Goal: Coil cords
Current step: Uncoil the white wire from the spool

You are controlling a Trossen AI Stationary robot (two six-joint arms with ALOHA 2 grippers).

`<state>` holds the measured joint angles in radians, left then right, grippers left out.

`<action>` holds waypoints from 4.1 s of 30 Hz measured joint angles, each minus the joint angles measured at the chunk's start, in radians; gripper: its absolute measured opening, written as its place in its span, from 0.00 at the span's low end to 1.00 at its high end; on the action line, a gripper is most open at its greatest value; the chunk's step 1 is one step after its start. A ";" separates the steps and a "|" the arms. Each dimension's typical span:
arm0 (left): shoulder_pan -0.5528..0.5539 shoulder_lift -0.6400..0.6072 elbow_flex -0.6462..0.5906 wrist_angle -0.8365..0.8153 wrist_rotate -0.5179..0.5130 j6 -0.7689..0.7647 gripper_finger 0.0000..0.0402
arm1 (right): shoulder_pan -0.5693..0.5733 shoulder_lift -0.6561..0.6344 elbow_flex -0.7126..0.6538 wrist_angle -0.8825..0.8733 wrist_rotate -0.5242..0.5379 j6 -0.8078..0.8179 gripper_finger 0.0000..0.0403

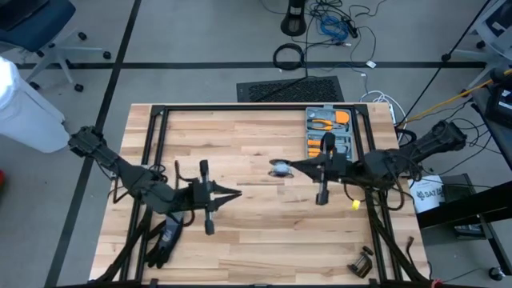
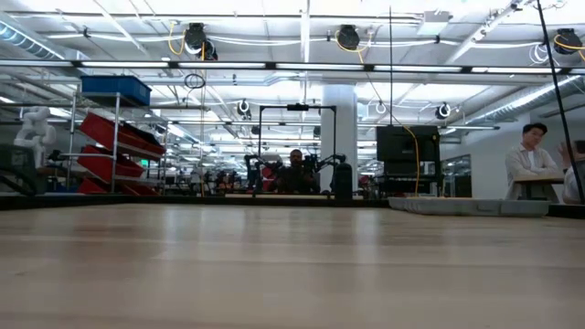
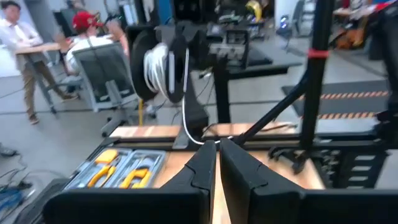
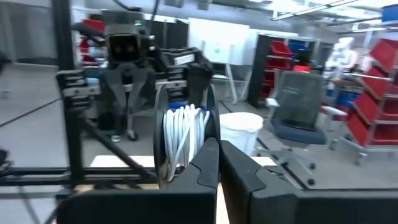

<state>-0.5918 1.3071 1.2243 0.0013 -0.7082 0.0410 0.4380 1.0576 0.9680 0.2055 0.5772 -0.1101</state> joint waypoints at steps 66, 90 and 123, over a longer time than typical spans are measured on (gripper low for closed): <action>0.148 0.629 0.121 0.708 -0.033 0.018 0.35 | 0.068 0.079 0.001 -0.080 0.033 -0.219 0.00; 0.001 0.438 0.122 0.645 -0.185 0.356 0.01 | 0.068 0.080 0.001 -0.150 0.084 -0.180 0.00; -0.122 0.255 0.091 0.008 -0.615 0.226 0.00 | 0.073 0.077 0.001 0.110 0.051 -0.039 0.00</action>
<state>-0.7138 1.5620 1.3151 0.0092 -1.3236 0.2667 0.5106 1.1351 0.9688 0.3158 0.6285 -0.1491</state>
